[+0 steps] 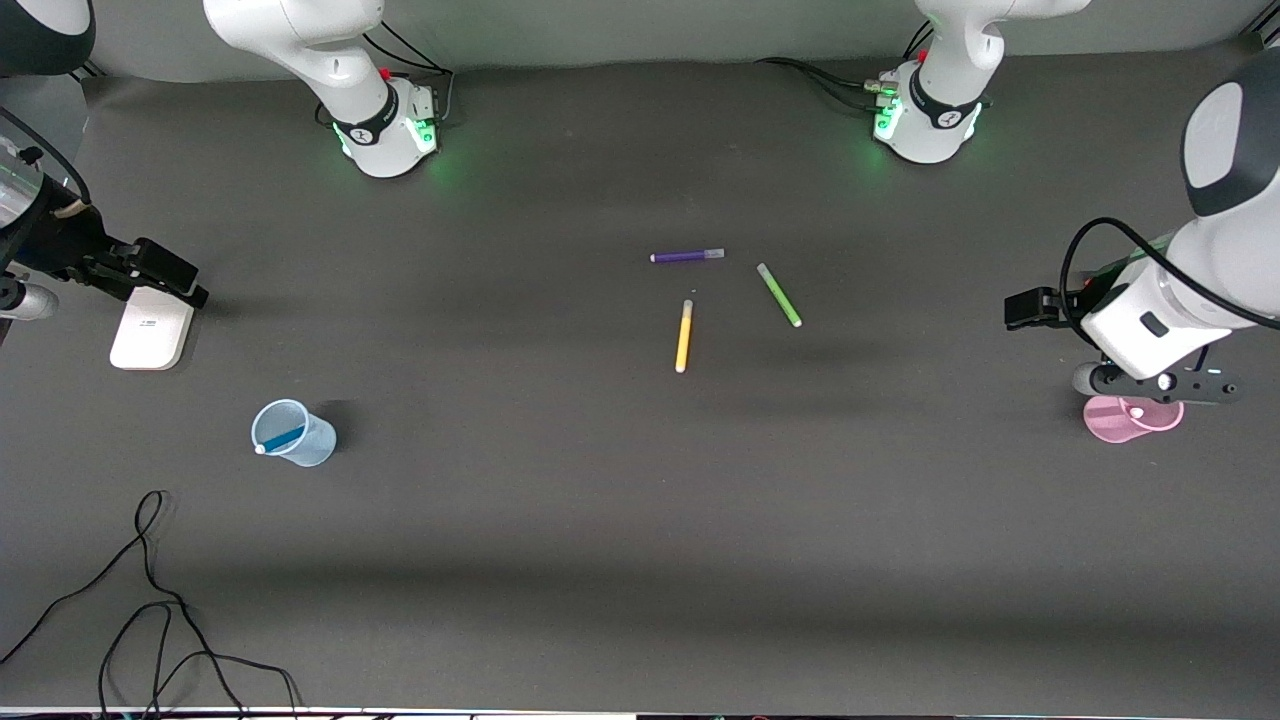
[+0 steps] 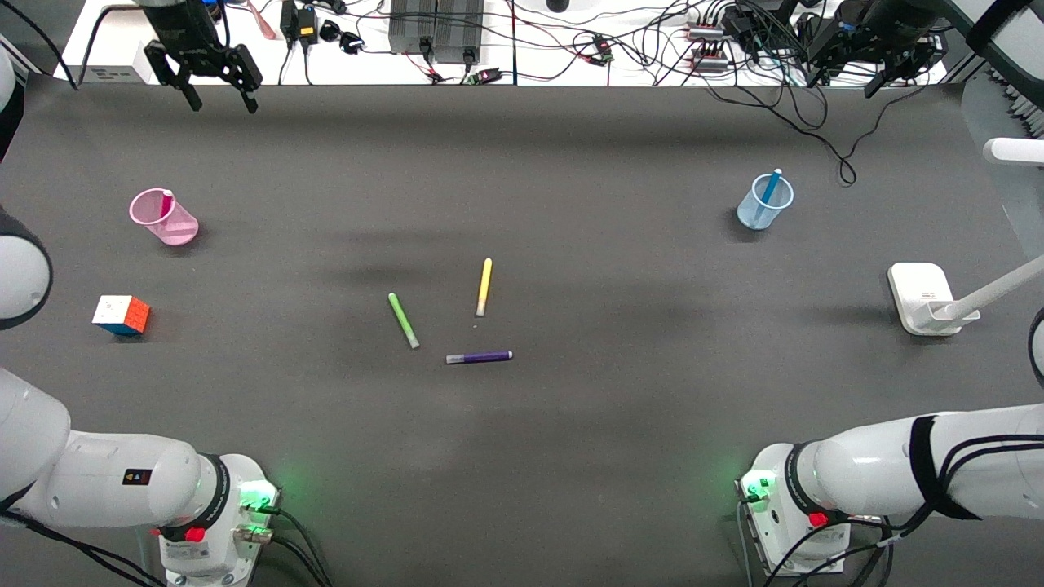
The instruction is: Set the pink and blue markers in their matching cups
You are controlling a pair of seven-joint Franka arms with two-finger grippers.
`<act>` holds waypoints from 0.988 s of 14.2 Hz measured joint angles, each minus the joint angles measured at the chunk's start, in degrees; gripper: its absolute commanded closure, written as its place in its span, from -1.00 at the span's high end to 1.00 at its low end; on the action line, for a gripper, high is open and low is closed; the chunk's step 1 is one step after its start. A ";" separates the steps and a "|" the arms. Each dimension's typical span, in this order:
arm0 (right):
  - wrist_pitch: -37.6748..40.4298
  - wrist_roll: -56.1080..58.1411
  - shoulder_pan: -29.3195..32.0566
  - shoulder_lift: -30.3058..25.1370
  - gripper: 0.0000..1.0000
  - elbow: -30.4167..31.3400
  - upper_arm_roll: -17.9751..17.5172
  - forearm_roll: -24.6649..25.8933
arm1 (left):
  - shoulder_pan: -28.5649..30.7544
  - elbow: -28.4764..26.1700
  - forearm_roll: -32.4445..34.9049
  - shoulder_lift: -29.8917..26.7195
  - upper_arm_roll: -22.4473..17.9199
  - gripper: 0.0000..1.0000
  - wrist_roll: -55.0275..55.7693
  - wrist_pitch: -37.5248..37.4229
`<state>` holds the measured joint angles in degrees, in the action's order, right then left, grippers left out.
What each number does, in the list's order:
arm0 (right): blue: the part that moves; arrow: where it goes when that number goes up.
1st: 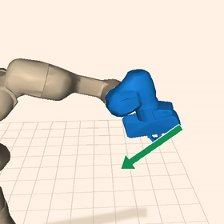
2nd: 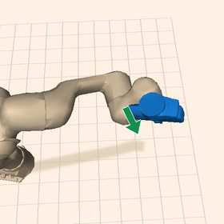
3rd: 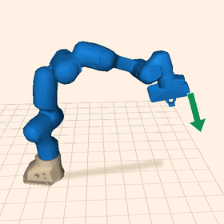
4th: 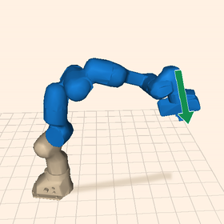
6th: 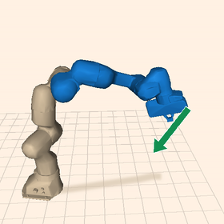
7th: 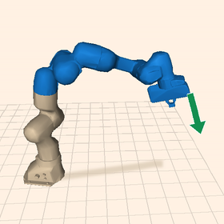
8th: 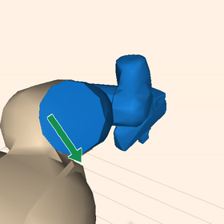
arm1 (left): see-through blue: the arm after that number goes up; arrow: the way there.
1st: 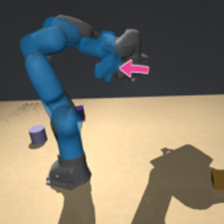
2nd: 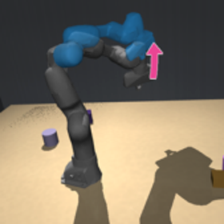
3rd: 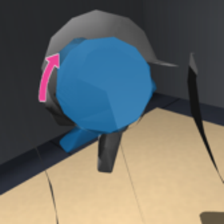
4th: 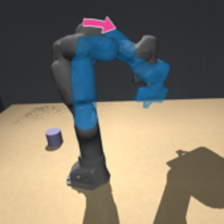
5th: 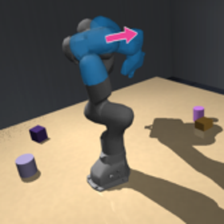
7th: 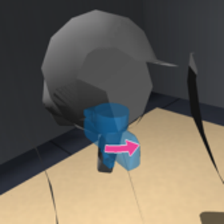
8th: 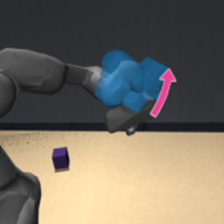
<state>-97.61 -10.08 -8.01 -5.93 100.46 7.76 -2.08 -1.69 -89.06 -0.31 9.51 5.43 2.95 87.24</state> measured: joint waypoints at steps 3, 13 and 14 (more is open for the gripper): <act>-0.14 0.00 -0.03 0.00 1.00 -0.57 -0.03 0.00 | 0.03 -8.00 -0.08 -4.96 -0.30 0.98 2.50 5.11; -0.14 0.01 -0.09 1.68 1.00 -0.74 -0.25 0.00 | -0.26 -8.64 0.35 -6.84 0.28 0.98 6.54 6.57; -0.13 0.01 -0.09 1.67 1.00 -0.74 -0.25 0.00 | -0.26 -8.65 0.35 -6.84 0.28 0.98 5.77 6.98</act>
<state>-97.74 -10.07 -8.10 -4.25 99.72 7.51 -2.08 -1.95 -97.72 0.04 2.67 5.71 8.72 94.22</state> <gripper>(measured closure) 0.000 0.004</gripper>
